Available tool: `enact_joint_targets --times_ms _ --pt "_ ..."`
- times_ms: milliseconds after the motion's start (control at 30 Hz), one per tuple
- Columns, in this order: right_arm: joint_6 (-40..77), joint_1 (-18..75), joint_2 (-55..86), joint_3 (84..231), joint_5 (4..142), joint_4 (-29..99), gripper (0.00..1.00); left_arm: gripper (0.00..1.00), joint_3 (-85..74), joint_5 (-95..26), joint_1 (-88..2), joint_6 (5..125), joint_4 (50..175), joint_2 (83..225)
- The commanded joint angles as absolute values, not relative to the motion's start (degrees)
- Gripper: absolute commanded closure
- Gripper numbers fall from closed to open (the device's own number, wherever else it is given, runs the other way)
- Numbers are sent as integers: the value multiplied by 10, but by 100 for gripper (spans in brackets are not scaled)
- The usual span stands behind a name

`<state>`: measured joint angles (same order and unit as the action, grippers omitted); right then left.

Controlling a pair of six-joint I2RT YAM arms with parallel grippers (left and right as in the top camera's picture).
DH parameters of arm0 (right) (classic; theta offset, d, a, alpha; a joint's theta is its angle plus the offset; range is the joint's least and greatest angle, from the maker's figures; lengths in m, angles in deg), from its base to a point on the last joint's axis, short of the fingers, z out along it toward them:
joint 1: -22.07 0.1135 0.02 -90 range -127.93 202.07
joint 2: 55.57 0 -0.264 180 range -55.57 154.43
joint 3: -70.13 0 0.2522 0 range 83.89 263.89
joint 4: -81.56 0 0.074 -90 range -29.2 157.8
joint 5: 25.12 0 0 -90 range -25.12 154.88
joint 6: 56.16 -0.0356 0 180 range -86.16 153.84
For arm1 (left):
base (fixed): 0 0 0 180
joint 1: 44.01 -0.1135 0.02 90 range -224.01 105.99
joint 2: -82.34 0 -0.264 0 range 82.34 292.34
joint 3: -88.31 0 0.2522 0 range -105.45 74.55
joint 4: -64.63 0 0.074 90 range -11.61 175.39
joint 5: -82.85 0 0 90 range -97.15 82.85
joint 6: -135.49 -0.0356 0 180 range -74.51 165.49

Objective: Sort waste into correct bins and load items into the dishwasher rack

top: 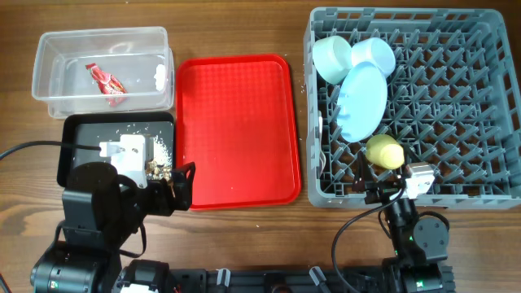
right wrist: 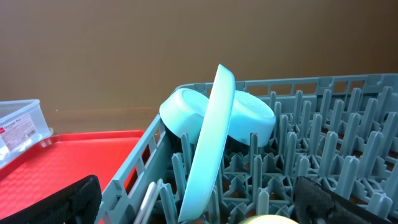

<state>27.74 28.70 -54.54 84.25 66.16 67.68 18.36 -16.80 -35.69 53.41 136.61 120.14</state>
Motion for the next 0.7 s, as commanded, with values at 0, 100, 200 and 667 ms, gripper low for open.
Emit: enact_joint_targets --times_ms 0,100,200,667 --pt "285 284 -553 842 671 680 0 0 190 -153 -353 519 1368 1184" --pt "285 284 -553 842 671 680 0 0 223 -153 -372 519 1339 1150" --pt "285 284 -553 842 671 680 0 0 328 -156 -396 537 1257 1068" --pt "285 284 -553 842 671 680 0 0 742 -204 -443 502 751 825"
